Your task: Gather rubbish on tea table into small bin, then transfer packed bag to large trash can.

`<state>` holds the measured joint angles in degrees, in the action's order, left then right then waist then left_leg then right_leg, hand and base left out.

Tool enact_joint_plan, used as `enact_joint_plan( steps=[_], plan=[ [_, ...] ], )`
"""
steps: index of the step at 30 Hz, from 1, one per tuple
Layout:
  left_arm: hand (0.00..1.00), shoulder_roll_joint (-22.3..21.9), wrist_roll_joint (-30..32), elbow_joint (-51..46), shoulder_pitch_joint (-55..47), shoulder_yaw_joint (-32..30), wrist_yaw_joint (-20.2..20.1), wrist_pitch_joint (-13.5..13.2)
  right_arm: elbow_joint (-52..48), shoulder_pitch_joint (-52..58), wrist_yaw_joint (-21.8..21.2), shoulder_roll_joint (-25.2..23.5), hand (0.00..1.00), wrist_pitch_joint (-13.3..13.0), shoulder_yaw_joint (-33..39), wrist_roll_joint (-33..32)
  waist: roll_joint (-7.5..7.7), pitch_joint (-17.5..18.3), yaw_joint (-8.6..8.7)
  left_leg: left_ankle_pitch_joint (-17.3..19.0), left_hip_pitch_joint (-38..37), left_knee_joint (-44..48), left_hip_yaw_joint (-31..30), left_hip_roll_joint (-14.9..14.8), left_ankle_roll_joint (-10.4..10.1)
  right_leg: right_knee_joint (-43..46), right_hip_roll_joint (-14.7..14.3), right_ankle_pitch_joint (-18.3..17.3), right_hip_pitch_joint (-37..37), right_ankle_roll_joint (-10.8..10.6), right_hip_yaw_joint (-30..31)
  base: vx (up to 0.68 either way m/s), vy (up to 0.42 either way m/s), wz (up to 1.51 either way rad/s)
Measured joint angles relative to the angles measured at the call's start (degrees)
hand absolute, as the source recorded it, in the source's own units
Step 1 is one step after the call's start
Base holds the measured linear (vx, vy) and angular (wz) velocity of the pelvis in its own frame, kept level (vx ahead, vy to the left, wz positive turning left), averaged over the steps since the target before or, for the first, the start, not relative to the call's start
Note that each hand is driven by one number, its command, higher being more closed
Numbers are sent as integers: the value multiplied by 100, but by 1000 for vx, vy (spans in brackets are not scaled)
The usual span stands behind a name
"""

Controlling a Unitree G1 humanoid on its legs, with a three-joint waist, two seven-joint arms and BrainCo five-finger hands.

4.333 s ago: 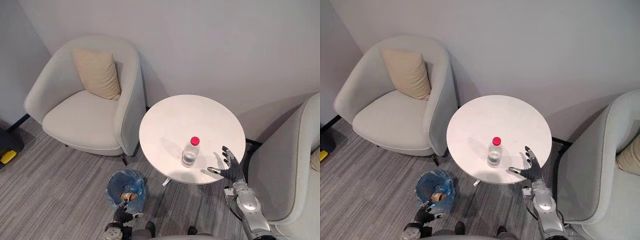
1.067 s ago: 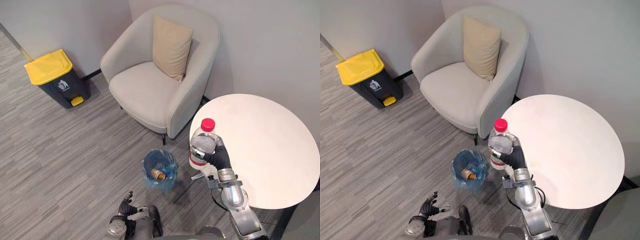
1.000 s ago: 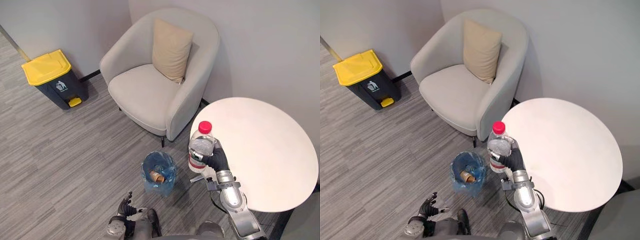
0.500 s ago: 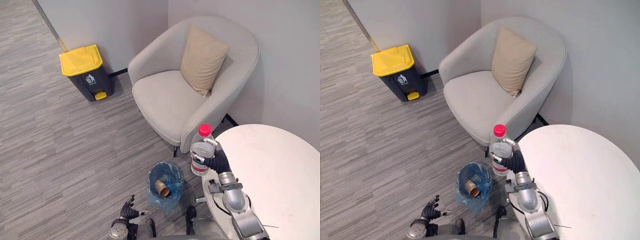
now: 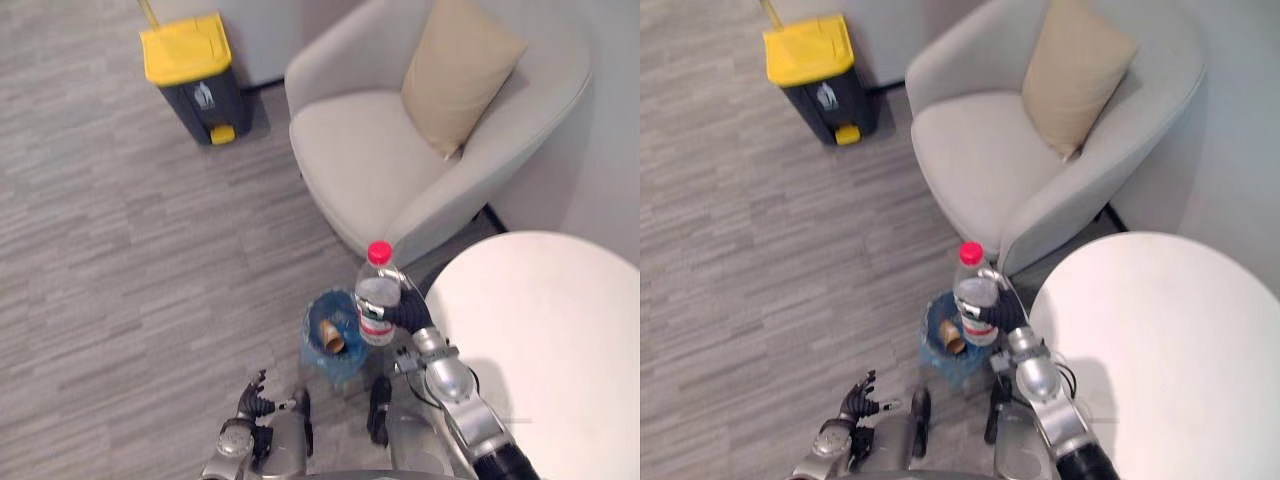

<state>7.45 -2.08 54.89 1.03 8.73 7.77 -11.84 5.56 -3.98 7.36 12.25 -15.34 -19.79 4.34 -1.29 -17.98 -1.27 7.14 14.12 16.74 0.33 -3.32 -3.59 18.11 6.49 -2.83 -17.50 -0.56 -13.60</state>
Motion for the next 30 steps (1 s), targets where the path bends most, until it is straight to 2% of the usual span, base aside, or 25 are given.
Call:
enact_joint_plan(
  steps=[1, 3, 7, 8, 10, 13, 15, 18, 21, 26, 29, 30],
  plan=[
    [0, 3, -4, -3, 116, -30, 11, 2, 56, -213, 10, 23, 100, 4, -111, -41, 0, -155, -23, 1, 177, 97, -11, 23, 1, 158, 52, -28, -182, 9, -12, -139, -9, 13],
    [0, -14, -5, -36, 270, -36, 35, 8, 64, -412, 21, 16, 100, 7, -238, -98, -2, -235, -119, 9, 538, 285, -13, 28, 10, 457, 156, -118, -568, 6, -24, -166, -14, 18],
    [0, -121, -87, -371, 405, -239, 137, 18, 77, -938, 27, -79, 100, 39, -566, -162, 0, -471, -155, 96, 1231, 773, 69, -20, 71, 999, 321, -256, -1176, 77, -130, -127, -17, 28],
    [0, -195, -191, -610, 494, -273, 170, 17, 77, -1180, 53, -103, 100, 42, -594, -160, -35, -556, -189, 105, 1618, 1011, 177, -76, 81, 1261, 416, -344, -1515, 68, -187, -143, -15, 35],
    [0, -288, -280, -990, 575, -291, 252, 0, 109, -1535, 213, -99, 100, 69, -563, -151, -51, -634, -279, 123, 2187, 1382, 213, -112, 110, 1586, 495, -397, -2070, 111, -211, -92, -3, 26],
    [0, -309, -362, -1218, 762, -440, 268, -7, 403, -2070, 393, -104, 100, 134, -534, -147, -51, -821, -289, 152, 2725, 1773, 218, -165, 102, 1896, 555, -436, -2518, 150, -247, -72, 14, 12],
    [0, -327, -411, -1354, 900, -489, 311, -47, 497, -2344, 531, -61, 100, 229, -402, -137, -56, -865, -325, 214, 3178, 2026, 216, -165, 144, 2122, 603, -468, -2943, 154, -221, -71, 24, 6],
    [0, -324, -413, -1455, 1054, -499, 364, -74, 771, -2652, 652, -18, 100, 231, -253, -129, -48, -961, -333, 219, 3517, 2194, 218, -159, 153, 2308, 664, -494, -3265, 180, -215, -40, 11, 8],
    [0, -344, -413, -1628, 1274, -568, 386, -138, 1350, -3194, 778, 157, 100, 290, -55, -20, -53, -981, -429, 220, 4110, 2393, 200, -159, 155, 2557, 721, -520, -3859, 215, -213, -24, -15, 12],
    [0, -293, -456, -1849, 1485, -645, 406, -252, 1973, -3836, 923, 517, 100, 341, 68, 30, -74, -1043, -450, 155, 4883, 2756, 104, -159, 129, 2987, 793, -637, -4578, 243, -221, 0, -32, 16],
    [0, -243, -458, -1844, 1645, -700, 484, -253, 2341, -4158, 984, 630, 100, 349, 155, 29, -75, -1120, -460, 139, 5173, 2862, 48, -150, 107, 3132, 815, -679, -4867, 200, -194, -8, -26, 7],
    [0, -202, -496, -1863, 1661, -730, 492, -266, 2477, -4285, 1043, 568, 100, 433, 217, 23, -70, -1118, -431, 134, 5314, 2898, 11, -148, 101, 3174, 816, -712, -4993, 147, -205, -26, -34, 8]
  ],
)
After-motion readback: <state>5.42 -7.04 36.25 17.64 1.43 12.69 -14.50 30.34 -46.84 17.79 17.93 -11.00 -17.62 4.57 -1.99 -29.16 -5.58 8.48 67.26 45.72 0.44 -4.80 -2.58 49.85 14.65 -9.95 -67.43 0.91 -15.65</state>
